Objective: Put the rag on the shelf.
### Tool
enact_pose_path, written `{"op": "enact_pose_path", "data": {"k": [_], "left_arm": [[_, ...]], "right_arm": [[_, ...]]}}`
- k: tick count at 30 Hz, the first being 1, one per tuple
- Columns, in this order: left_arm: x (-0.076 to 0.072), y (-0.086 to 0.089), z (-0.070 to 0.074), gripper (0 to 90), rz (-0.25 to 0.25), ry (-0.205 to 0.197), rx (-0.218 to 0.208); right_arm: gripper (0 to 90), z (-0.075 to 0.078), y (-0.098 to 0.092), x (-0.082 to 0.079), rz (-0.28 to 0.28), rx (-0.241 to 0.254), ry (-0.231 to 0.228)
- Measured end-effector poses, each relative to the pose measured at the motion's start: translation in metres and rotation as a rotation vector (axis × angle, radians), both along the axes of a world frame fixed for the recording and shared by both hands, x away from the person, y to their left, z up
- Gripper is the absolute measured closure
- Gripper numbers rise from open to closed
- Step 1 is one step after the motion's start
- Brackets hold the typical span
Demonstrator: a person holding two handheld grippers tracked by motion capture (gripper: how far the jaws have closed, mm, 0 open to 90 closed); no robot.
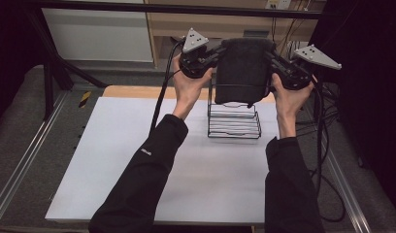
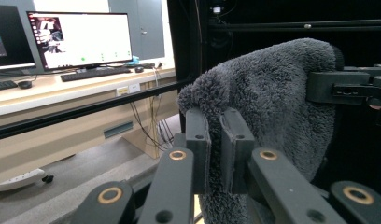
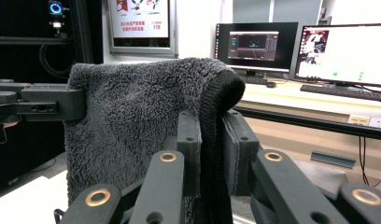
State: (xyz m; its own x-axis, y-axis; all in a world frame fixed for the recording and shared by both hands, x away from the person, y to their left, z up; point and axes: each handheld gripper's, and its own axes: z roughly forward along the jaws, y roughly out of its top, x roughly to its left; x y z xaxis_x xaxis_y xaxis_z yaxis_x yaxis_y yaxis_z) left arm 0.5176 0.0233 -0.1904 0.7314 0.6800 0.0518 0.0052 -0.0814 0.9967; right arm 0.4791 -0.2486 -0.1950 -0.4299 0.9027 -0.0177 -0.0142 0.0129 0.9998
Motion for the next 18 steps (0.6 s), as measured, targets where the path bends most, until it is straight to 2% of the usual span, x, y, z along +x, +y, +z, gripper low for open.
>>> {"op": "enact_pose_path", "data": {"k": [5, 11, 12, 18], "left_arm": [[-0.005, -0.003, -0.001, 82.5, -0.020, -0.007, 0.017], [-0.010, -0.003, -0.005, 82.4, -0.037, 0.004, 0.019], [-0.010, -0.004, -0.006, 82.5, -0.046, -0.003, 0.018], [-0.014, -0.004, -0.009, 82.5, -0.041, -0.015, 0.031]], "right_arm": [[79.0, -0.004, -0.006, -0.003, 0.006, -0.008, 0.007], [79.1, -0.009, -0.010, -0.009, 0.019, -0.014, 0.009], [79.1, -0.010, -0.010, -0.009, 0.020, -0.017, 0.009], [79.1, -0.014, -0.011, -0.013, 0.026, -0.030, 0.006]]}}
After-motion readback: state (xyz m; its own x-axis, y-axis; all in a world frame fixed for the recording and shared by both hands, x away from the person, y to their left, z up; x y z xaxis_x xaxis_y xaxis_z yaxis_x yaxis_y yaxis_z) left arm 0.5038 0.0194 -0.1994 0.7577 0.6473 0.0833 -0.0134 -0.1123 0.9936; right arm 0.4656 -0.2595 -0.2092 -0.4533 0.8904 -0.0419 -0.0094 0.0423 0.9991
